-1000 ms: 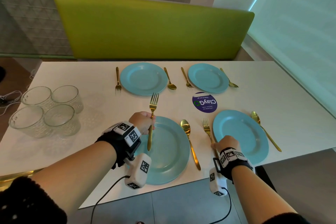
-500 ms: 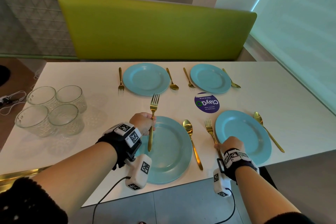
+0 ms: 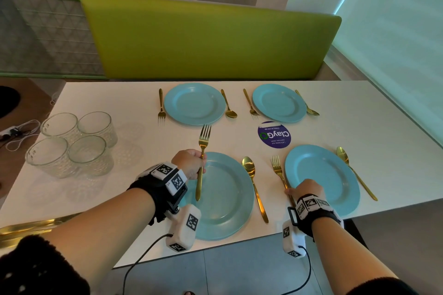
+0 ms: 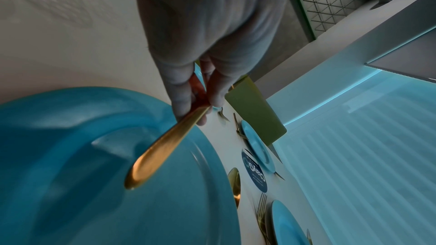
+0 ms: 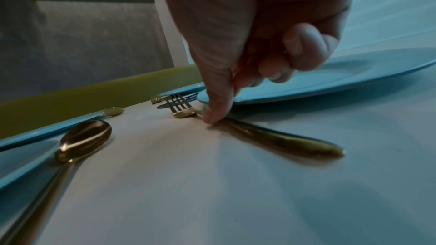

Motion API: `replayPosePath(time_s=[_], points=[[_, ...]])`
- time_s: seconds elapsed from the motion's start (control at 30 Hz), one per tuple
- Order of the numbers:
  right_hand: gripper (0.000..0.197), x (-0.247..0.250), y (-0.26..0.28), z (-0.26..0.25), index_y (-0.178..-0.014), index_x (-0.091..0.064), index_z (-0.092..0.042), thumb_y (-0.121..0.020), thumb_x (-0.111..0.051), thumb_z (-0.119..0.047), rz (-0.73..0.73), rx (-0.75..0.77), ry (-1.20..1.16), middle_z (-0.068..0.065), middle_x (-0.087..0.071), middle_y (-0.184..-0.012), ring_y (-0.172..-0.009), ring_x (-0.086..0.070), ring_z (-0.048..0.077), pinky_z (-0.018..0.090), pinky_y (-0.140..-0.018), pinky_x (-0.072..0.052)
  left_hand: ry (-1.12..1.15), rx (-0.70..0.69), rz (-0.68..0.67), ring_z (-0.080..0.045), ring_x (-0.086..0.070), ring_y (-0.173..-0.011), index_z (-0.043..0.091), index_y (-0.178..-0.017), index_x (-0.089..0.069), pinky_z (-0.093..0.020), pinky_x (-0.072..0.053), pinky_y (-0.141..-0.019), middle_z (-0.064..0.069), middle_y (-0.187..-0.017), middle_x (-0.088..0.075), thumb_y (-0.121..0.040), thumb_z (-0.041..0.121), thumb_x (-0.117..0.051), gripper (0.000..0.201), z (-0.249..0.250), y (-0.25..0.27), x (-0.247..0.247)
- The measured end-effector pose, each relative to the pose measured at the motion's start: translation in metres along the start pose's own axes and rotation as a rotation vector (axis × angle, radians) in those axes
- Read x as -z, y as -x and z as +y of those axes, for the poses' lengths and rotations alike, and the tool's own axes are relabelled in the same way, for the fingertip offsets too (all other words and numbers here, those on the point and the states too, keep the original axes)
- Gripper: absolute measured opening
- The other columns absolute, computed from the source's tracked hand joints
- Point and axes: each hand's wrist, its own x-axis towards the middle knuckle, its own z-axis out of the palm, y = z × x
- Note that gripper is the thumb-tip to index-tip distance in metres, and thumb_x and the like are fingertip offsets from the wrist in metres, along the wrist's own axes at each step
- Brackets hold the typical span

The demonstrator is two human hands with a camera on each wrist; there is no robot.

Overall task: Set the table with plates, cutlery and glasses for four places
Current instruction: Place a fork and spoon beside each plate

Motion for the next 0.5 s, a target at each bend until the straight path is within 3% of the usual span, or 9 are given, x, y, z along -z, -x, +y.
replayPosePath(time_s=[0.13, 0.23, 0.3, 0.37, 0.43, 0.5], points=[[0.043, 0.001, 0.002, 0.000, -0.069, -0.043, -0.009, -0.076, -0.075, -0.037, -0.014, 0.000, -0.004, 0.008, -0.056, -0.081, -0.072, -0.054, 0.024, 0.023, -0.048, -0.036, 0.024, 0.011, -0.008, -0.016, -0.052, -0.062, 0.013, -0.075, -0.055, -0.025, -0.048, -0.065, -0.004, -0.074, -0.052, -0.093, 0.000, -0.051, 0.023, -0.002, 0.002, 0.001], [0.045, 0.003, 0.003, -0.001, -0.065, -0.040, -0.010, -0.076, -0.075, -0.036, -0.011, -0.008, -0.049, 0.009, -0.057, -0.080, -0.071, -0.053, 0.025, 0.022, -0.043, -0.030, 0.047, 0.012, -0.017, -0.017, -0.051, -0.065, 0.007, -0.094, -0.055, -0.023, -0.045, -0.060, -0.004, -0.076, -0.051, -0.093, -0.002, -0.050, 0.010, -0.002, 0.004, 0.001], [0.036, 0.005, 0.003, -0.001, -0.079, -0.052, -0.006, -0.078, -0.073, -0.035, -0.008, 0.005, -0.065, 0.012, -0.061, -0.086, -0.073, -0.054, 0.026, 0.024, -0.050, -0.037, 0.063, 0.018, -0.022, -0.018, -0.051, -0.069, 0.006, -0.095, -0.053, -0.022, -0.044, -0.057, -0.004, -0.075, -0.049, -0.093, -0.003, -0.050, 0.010, -0.005, 0.007, 0.002], [0.038, 0.010, 0.005, -0.005, -0.099, -0.058, -0.002, -0.082, -0.067, -0.035, 0.005, 0.015, -0.094, 0.016, -0.066, -0.100, -0.080, -0.058, 0.030, 0.028, -0.061, -0.042, 0.047, 0.039, -0.029, -0.016, -0.048, -0.065, 0.008, -0.080, -0.052, -0.022, -0.043, -0.056, -0.004, -0.073, -0.048, -0.093, -0.003, -0.049, 0.018, -0.007, 0.006, 0.002], [0.042, 0.017, 0.010, -0.016, -0.105, -0.059, 0.000, -0.086, -0.061, -0.038, -0.010, 0.047, -0.130, 0.018, -0.066, -0.105, -0.090, -0.062, 0.033, 0.030, -0.067, -0.042, 0.051, 0.037, -0.028, -0.015, -0.048, -0.062, 0.011, -0.073, -0.050, -0.023, -0.044, -0.057, -0.005, -0.073, -0.049, -0.093, -0.001, -0.051, 0.024, -0.010, 0.005, 0.004], [0.044, 0.024, 0.056, -0.038, -0.103, -0.061, -0.001, -0.089, -0.056, -0.043, 0.008, 0.121, -0.222, 0.017, -0.066, -0.105, -0.092, -0.061, 0.032, 0.032, -0.071, -0.045, 0.025, 0.009, -0.050, -0.016, -0.050, -0.061, 0.011, -0.081, -0.054, -0.026, -0.046, -0.060, -0.007, -0.074, -0.051, -0.093, 0.005, -0.054, 0.014, -0.005, 0.019, 0.034]])
